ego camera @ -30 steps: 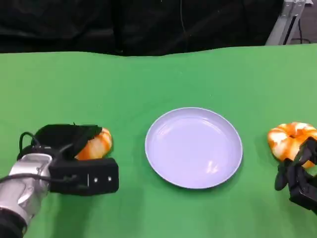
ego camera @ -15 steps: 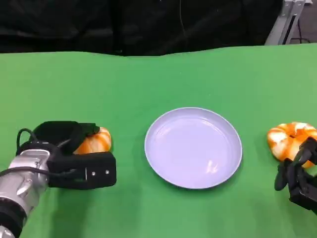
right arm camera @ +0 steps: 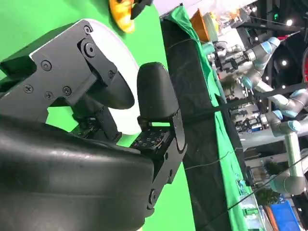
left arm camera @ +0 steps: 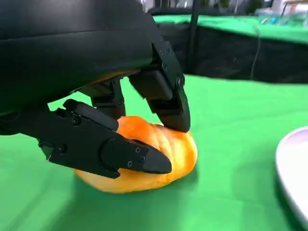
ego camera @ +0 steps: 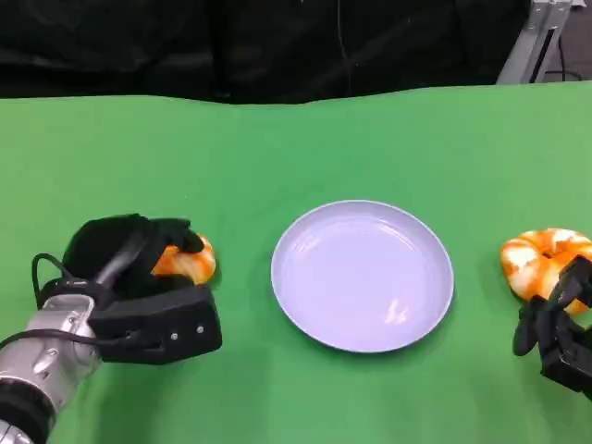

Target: Grasp the bread from the table and place it into the plate.

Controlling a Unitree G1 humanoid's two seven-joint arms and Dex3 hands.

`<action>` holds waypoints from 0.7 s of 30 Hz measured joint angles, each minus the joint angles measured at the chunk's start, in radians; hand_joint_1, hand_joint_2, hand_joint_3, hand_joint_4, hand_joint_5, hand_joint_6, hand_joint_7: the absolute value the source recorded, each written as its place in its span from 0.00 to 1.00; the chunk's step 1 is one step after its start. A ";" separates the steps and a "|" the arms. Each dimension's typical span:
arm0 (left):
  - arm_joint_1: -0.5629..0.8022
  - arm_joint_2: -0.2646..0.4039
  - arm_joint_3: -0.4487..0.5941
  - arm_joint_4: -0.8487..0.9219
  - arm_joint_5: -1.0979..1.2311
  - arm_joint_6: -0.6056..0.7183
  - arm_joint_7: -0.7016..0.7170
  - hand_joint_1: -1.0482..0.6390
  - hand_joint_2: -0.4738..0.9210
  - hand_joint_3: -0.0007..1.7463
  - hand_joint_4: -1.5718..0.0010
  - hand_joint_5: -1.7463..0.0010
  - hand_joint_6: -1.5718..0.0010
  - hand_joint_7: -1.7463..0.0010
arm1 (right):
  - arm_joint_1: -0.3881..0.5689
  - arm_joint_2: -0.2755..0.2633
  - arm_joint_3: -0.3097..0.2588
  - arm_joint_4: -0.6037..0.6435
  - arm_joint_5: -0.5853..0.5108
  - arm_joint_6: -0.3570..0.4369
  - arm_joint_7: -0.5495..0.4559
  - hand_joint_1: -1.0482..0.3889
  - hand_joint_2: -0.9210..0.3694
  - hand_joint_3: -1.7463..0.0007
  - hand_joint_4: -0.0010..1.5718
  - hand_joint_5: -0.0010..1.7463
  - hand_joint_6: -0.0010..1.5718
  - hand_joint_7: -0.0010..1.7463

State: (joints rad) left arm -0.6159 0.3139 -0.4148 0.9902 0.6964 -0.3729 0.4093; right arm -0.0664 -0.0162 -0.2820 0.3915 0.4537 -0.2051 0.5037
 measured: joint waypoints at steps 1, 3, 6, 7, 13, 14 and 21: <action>0.001 0.000 0.000 -0.011 0.000 -0.001 0.005 0.54 1.00 0.26 0.58 0.00 0.64 0.01 | 0.000 0.000 -0.001 0.000 0.000 0.000 0.000 0.69 0.39 0.16 0.58 1.00 0.48 0.99; 0.008 0.005 0.000 -0.048 0.002 -0.010 0.016 0.55 0.99 0.25 0.59 0.00 0.66 0.00 | 0.000 0.000 -0.001 0.000 0.000 0.000 0.000 0.69 0.39 0.16 0.58 1.00 0.48 0.99; 0.023 0.017 0.002 -0.125 0.000 -0.036 0.020 0.55 0.99 0.25 0.59 0.00 0.66 0.01 | 0.000 0.000 -0.001 0.000 0.000 0.000 0.002 0.69 0.39 0.16 0.58 1.00 0.48 0.99; 0.030 0.023 0.004 -0.152 -0.001 -0.053 0.019 0.54 0.99 0.26 0.59 0.00 0.65 0.03 | 0.000 0.000 -0.002 0.000 0.000 0.000 0.002 0.69 0.40 0.16 0.58 1.00 0.48 0.99; 0.069 0.046 0.045 -0.389 -0.044 -0.073 -0.062 0.56 0.97 0.25 0.58 0.00 0.57 0.14 | 0.002 0.000 -0.003 -0.002 0.000 0.000 0.001 0.69 0.39 0.16 0.58 1.00 0.48 0.99; 0.071 0.047 0.053 -0.432 -0.048 -0.070 -0.080 0.57 0.95 0.24 0.58 0.00 0.55 0.17 | 0.002 0.000 -0.002 -0.003 0.000 0.001 -0.001 0.69 0.40 0.15 0.58 1.00 0.48 0.99; 0.072 -0.003 0.060 -0.576 -0.077 -0.047 -0.174 0.60 0.93 0.26 0.56 0.01 0.54 0.16 | 0.002 0.000 -0.002 -0.007 0.000 0.001 -0.001 0.69 0.40 0.15 0.58 1.00 0.48 0.99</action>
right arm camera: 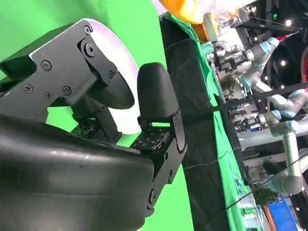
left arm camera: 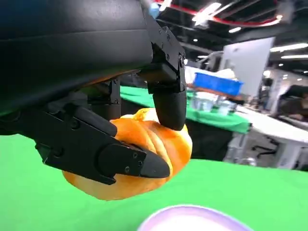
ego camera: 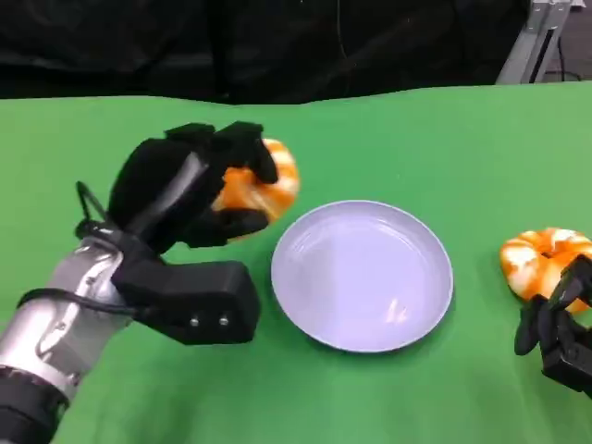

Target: Grasp the bread from the table and place it into the plate.

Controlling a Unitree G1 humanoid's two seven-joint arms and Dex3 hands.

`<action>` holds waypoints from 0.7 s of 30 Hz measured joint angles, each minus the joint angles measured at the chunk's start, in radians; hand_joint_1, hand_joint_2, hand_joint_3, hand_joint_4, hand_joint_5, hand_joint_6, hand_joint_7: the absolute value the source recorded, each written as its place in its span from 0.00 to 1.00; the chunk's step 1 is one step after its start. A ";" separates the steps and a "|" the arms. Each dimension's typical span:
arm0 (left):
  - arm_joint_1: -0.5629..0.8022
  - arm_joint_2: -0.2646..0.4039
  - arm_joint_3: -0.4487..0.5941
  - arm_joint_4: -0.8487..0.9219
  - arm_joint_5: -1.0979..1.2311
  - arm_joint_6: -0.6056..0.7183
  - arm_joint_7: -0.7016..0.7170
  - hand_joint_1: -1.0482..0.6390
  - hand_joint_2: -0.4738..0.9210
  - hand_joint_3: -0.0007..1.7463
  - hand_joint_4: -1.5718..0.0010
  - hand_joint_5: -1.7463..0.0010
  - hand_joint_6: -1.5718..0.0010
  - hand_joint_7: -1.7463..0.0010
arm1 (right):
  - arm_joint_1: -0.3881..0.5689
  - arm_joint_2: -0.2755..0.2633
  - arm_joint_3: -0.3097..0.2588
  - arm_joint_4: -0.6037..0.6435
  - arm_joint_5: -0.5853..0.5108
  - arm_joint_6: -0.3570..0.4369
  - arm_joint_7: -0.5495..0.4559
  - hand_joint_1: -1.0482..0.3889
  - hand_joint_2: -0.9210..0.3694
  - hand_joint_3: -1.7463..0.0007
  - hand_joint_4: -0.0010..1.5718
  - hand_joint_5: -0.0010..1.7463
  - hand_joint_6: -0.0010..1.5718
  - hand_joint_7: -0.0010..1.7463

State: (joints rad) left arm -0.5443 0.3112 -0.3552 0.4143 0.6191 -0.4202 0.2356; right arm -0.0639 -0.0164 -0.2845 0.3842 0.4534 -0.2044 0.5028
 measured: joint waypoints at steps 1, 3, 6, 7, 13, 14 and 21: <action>-0.001 -0.016 -0.005 0.000 0.000 0.000 -0.010 0.59 0.93 0.26 0.54 0.03 0.50 0.23 | 0.000 0.000 0.000 -0.002 0.000 0.000 0.000 0.70 0.39 0.15 0.58 1.00 0.48 0.99; -0.009 -0.044 -0.020 0.004 0.001 -0.002 -0.025 0.58 0.94 0.26 0.54 0.04 0.48 0.27 | 0.002 0.000 0.001 -0.006 0.000 0.000 -0.001 0.70 0.39 0.15 0.58 1.00 0.48 0.99; -0.048 -0.077 -0.045 0.034 0.008 -0.012 -0.041 0.57 0.96 0.25 0.55 0.03 0.49 0.23 | 0.005 0.000 0.003 -0.012 0.000 0.001 -0.001 0.70 0.39 0.14 0.58 1.00 0.48 0.99; -0.065 -0.087 -0.052 0.048 0.010 -0.018 -0.048 0.57 0.96 0.25 0.55 0.03 0.49 0.23 | 0.006 0.000 0.003 -0.012 0.001 0.001 -0.001 0.70 0.39 0.14 0.58 1.00 0.48 0.99; -0.134 -0.155 -0.099 0.157 0.011 -0.045 -0.072 0.60 0.96 0.20 0.56 0.00 0.55 0.12 | 0.010 0.003 0.005 -0.015 0.001 0.002 -0.001 0.70 0.40 0.14 0.58 1.00 0.49 0.99; -0.144 -0.169 -0.109 0.186 0.013 -0.055 -0.072 0.60 0.96 0.20 0.56 0.00 0.57 0.10 | 0.011 0.003 0.006 -0.015 0.001 0.002 -0.001 0.70 0.40 0.14 0.58 1.00 0.49 0.99; -0.244 -0.236 -0.171 0.446 0.081 -0.122 0.000 0.59 0.99 0.09 0.58 0.00 0.56 0.15 | 0.012 0.008 0.009 -0.016 0.001 0.000 -0.001 0.70 0.41 0.13 0.59 1.00 0.49 0.98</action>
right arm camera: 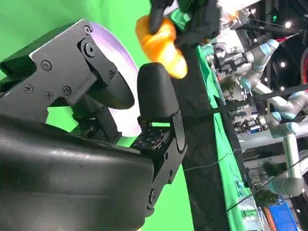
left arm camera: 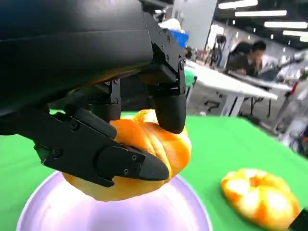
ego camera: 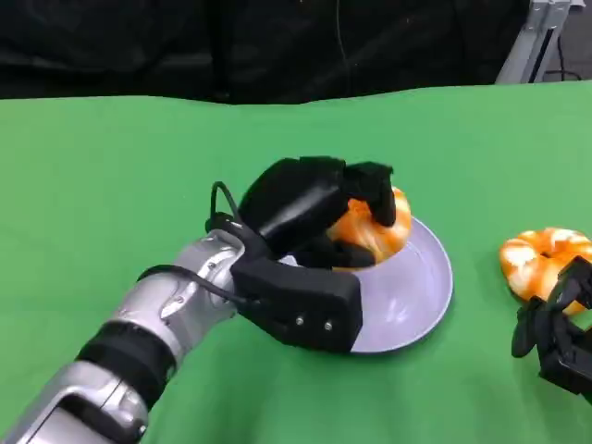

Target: Grasp the bread from the table and place it into the plate.

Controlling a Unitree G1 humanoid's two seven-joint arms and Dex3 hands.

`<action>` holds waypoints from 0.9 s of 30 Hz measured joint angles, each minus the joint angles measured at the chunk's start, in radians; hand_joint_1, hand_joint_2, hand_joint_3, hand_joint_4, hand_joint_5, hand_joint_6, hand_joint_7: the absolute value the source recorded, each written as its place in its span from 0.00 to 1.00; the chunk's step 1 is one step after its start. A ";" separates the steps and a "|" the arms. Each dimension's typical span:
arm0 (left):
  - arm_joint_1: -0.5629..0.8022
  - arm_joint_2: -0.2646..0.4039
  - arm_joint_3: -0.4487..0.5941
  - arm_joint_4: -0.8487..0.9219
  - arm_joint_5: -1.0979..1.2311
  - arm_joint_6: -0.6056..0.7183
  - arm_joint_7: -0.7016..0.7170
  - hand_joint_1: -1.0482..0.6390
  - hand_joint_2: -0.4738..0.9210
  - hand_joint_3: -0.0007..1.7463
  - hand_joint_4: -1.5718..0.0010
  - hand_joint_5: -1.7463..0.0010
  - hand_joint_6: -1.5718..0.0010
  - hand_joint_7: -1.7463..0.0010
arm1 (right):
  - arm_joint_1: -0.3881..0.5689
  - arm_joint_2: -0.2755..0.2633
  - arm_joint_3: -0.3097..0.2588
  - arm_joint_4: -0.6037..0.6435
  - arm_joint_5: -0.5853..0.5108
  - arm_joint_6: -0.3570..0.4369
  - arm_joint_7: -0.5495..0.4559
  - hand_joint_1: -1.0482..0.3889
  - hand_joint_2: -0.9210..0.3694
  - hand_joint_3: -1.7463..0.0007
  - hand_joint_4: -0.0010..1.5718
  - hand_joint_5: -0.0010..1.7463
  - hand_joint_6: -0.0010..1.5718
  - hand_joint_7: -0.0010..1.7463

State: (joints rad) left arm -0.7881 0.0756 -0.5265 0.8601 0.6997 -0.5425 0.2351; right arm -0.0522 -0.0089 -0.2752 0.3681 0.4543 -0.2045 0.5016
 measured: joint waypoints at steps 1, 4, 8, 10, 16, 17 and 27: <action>-0.012 -0.008 -0.008 0.039 0.008 -0.007 0.017 0.59 1.00 0.08 0.58 0.00 0.56 0.15 | 0.000 0.001 0.001 0.000 0.000 0.000 0.000 0.70 0.41 0.13 0.59 1.00 0.49 0.98; -0.048 -0.025 -0.033 0.135 0.039 -0.027 0.071 0.57 1.00 0.12 0.57 0.02 0.53 0.24 | 0.000 0.001 0.001 0.000 0.000 0.000 0.000 0.70 0.41 0.13 0.59 1.00 0.49 0.98; -0.072 -0.037 -0.049 0.217 0.050 -0.045 0.113 0.57 1.00 0.12 0.57 0.03 0.52 0.27 | 0.001 0.004 0.002 -0.003 0.000 0.000 0.000 0.70 0.41 0.13 0.59 1.00 0.49 0.98; -0.073 -0.042 -0.055 0.243 0.051 -0.055 0.127 0.58 1.00 0.13 0.57 0.01 0.53 0.21 | 0.001 0.004 0.002 -0.005 0.000 0.000 0.000 0.70 0.41 0.13 0.59 1.00 0.49 0.98; -0.075 -0.048 -0.062 0.283 0.050 -0.079 0.143 0.54 1.00 0.11 0.60 0.15 0.52 0.38 | 0.001 0.004 0.003 -0.005 0.000 0.000 0.000 0.70 0.41 0.13 0.59 1.00 0.49 0.98; -0.076 -0.047 -0.064 0.283 0.050 -0.079 0.143 0.54 1.00 0.11 0.60 0.19 0.51 0.42 | 0.001 0.004 0.003 -0.005 0.000 0.000 0.000 0.70 0.41 0.13 0.59 1.00 0.49 0.98; -0.097 -0.014 -0.078 0.226 0.057 0.008 -0.007 0.00 1.00 0.27 1.00 1.00 0.97 1.00 | 0.001 0.004 0.003 -0.005 0.000 0.000 0.000 0.69 0.40 0.14 0.59 1.00 0.49 0.98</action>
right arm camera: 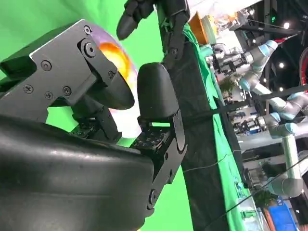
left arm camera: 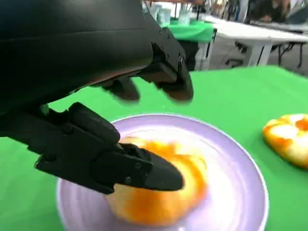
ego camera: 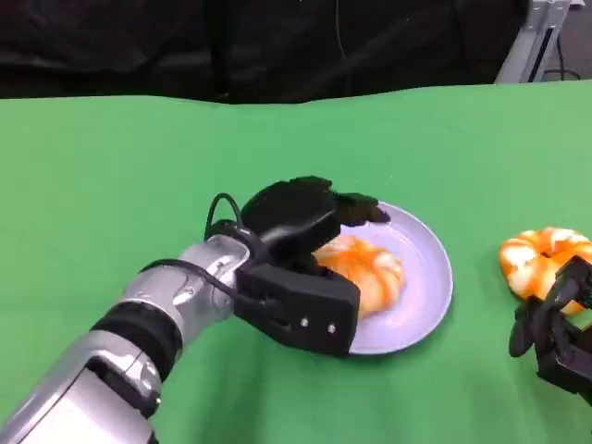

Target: Grasp the bread from the table and place it into the plate.

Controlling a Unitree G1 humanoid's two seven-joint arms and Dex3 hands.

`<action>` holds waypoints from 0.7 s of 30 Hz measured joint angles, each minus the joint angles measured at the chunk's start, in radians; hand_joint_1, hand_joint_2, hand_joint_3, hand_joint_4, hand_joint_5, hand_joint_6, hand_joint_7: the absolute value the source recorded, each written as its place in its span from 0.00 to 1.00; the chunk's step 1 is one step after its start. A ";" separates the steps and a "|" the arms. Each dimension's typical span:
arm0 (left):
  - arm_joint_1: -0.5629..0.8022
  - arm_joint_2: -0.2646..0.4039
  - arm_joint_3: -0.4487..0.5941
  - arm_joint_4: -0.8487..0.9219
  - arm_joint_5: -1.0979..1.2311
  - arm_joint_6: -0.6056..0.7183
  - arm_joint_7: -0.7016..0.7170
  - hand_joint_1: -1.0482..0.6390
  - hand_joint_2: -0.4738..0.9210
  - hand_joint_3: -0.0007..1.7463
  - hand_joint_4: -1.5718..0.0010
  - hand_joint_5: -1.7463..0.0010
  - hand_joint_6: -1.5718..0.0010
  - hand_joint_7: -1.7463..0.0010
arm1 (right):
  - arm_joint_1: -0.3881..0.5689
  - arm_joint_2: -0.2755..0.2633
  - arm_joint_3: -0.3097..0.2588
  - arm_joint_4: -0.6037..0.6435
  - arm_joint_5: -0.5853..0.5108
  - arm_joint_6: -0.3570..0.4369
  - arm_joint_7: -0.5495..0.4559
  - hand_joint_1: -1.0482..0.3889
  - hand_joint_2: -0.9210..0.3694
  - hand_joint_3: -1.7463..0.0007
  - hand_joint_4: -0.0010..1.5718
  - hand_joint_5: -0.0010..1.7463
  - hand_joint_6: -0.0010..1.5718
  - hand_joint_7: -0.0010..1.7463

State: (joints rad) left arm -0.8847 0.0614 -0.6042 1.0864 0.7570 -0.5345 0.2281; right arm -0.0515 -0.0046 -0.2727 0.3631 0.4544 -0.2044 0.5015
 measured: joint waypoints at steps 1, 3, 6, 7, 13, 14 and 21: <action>0.000 0.005 -0.003 -0.012 0.004 0.008 -0.005 0.00 1.00 0.28 1.00 1.00 0.98 1.00 | 0.000 0.000 0.000 0.000 0.000 0.000 0.000 0.69 0.40 0.13 0.59 1.00 0.49 0.98; 0.000 0.013 -0.005 -0.028 0.008 0.016 -0.007 0.00 1.00 0.28 1.00 1.00 0.98 1.00 | 0.000 0.000 0.000 0.000 0.000 0.000 0.000 0.69 0.40 0.13 0.59 1.00 0.49 0.98; 0.004 0.017 0.006 -0.041 -0.016 0.007 -0.037 0.03 1.00 0.23 0.99 1.00 0.91 0.98 | 0.000 0.000 0.000 0.000 0.000 0.000 0.001 0.69 0.40 0.14 0.59 1.00 0.49 0.98; 0.011 0.017 0.022 -0.044 -0.043 -0.007 -0.052 0.14 1.00 0.17 0.92 0.97 0.84 0.97 | 0.000 0.000 0.000 0.000 0.000 -0.001 0.001 0.69 0.41 0.13 0.59 1.00 0.49 0.98; 0.108 -0.016 0.207 -0.062 -0.323 -0.183 -0.104 0.58 0.99 0.26 0.39 0.76 0.36 0.89 | 0.001 0.000 -0.001 -0.001 0.000 -0.004 -0.001 0.70 0.41 0.12 0.59 1.00 0.49 0.98; 0.126 -0.029 0.244 -0.062 -0.386 -0.213 -0.137 0.59 0.94 0.36 0.40 0.59 0.30 0.87 | 0.002 0.000 -0.001 -0.001 0.000 -0.003 -0.001 0.70 0.41 0.12 0.59 1.00 0.49 0.98; 0.260 -0.049 0.434 -0.206 -0.800 -0.173 -0.542 0.59 0.70 0.73 0.43 0.14 0.40 0.28 | 0.005 0.000 0.000 -0.008 0.000 0.000 -0.002 0.70 0.41 0.12 0.59 1.00 0.49 0.99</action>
State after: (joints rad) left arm -0.6246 0.0121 -0.1700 0.8809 -0.0433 -0.7077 -0.3139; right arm -0.0461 -0.0044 -0.2730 0.3556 0.4545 -0.2049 0.4992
